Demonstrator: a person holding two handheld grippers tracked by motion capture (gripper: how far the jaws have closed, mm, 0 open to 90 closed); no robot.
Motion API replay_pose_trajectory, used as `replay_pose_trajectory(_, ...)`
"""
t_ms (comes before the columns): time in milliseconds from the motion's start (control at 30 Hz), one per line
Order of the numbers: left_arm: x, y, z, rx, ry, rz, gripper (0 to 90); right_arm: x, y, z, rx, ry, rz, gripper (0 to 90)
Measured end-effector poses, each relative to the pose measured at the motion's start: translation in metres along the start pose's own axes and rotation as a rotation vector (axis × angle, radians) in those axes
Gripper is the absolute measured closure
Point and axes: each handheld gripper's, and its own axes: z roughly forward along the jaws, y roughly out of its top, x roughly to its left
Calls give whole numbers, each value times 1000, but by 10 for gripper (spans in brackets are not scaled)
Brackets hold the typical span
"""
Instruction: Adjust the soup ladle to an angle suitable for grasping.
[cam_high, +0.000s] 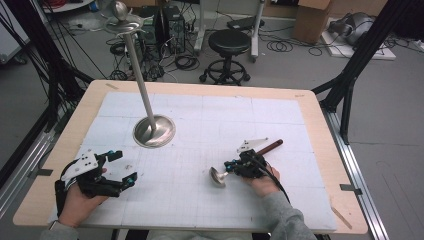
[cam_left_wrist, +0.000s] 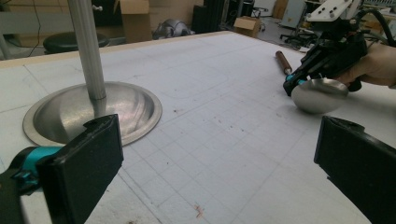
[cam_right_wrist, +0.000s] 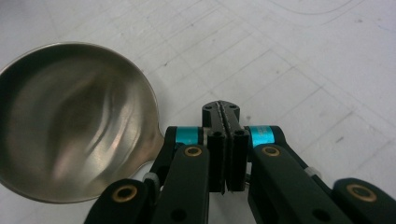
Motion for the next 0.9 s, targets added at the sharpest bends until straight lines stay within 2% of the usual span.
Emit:
replay_pose_trajectory(167,0,0,1,1,-3,0,17,1,-6,-7,11,14,0,899)
replay_pose_trajectory(333,-1,0,1,1,-2,-1,17,0,-13,-16,25,37,-30,899)
replay_pose_trajectory(433,-1,0,1,1,-1,1,17,0,-15,-19,31,44,-32,899)
replay_pose_trajectory(700,0,0,1,-4,4,-1,17,-1,-17,-20,31,50,-33,898)
replay_pose_trajectory(900,-1,0,0,-5,4,2,17,1,-18,-21,29,36,-41,898)
